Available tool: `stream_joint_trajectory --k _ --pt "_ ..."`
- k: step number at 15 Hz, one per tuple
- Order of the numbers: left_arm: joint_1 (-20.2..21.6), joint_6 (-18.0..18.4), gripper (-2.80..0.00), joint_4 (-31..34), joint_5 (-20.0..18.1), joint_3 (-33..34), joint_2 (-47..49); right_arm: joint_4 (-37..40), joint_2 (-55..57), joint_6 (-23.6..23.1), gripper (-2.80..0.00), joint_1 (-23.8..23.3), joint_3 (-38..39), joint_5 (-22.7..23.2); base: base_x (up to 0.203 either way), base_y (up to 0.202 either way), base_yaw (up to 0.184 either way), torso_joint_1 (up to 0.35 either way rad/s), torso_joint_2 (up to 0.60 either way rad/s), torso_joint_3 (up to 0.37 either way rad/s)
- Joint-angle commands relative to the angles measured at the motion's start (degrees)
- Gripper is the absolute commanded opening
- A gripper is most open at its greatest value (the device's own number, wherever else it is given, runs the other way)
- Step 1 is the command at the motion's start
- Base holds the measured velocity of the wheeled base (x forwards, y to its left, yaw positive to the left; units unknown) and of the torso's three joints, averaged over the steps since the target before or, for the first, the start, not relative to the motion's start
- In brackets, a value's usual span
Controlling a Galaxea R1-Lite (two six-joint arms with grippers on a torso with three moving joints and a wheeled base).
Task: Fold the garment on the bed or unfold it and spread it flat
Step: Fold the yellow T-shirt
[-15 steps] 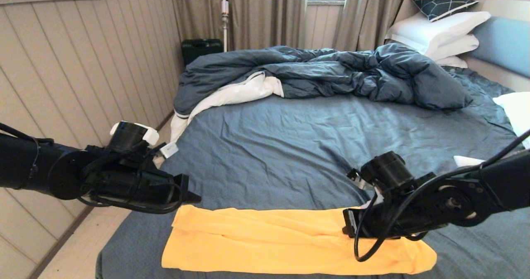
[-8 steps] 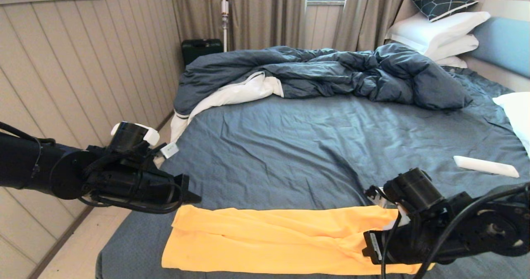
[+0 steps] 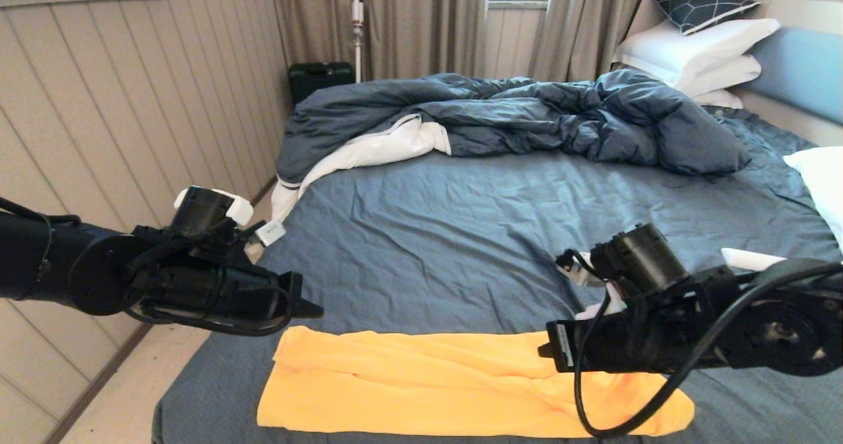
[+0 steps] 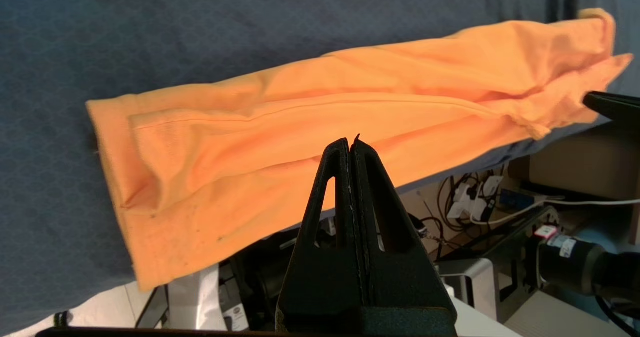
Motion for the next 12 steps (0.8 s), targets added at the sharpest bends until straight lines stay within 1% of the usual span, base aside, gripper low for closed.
stream_joint_trajectory --k 1,6,8,10,12 --pt "-0.14 -0.15 -2.80 0.10 -0.13 0.15 -0.68 0.07 6.17 0.64 -2.80 3.11 -3.56 -0.10 0.000 0.000 0.000 0.000 0.00 0.000" --pt "-0.12 -0.15 -2.80 0.45 -0.04 0.50 -1.39 0.17 17.31 1.26 -2.80 7.61 -11.86 -0.43 0.000 0.000 0.000 0.000 0.00 0.000" --pt "-0.12 -0.15 -2.80 0.45 -0.04 0.58 -1.36 0.50 19.24 1.20 -2.80 9.47 -14.35 -0.94 0.000 0.000 0.000 0.000 0.00 0.000" --pt "-0.12 -0.15 -2.80 0.43 -0.04 0.58 -1.20 2.46 20.84 1.28 -2.80 11.15 -16.65 -1.12 0.000 0.000 0.000 0.000 0.00 0.000" --pt "-0.21 -0.15 -2.80 0.45 -0.04 0.67 -1.28 2.82 22.12 1.37 -2.80 12.56 -17.81 -1.39 0.000 0.000 0.000 0.000 0.00 0.000"
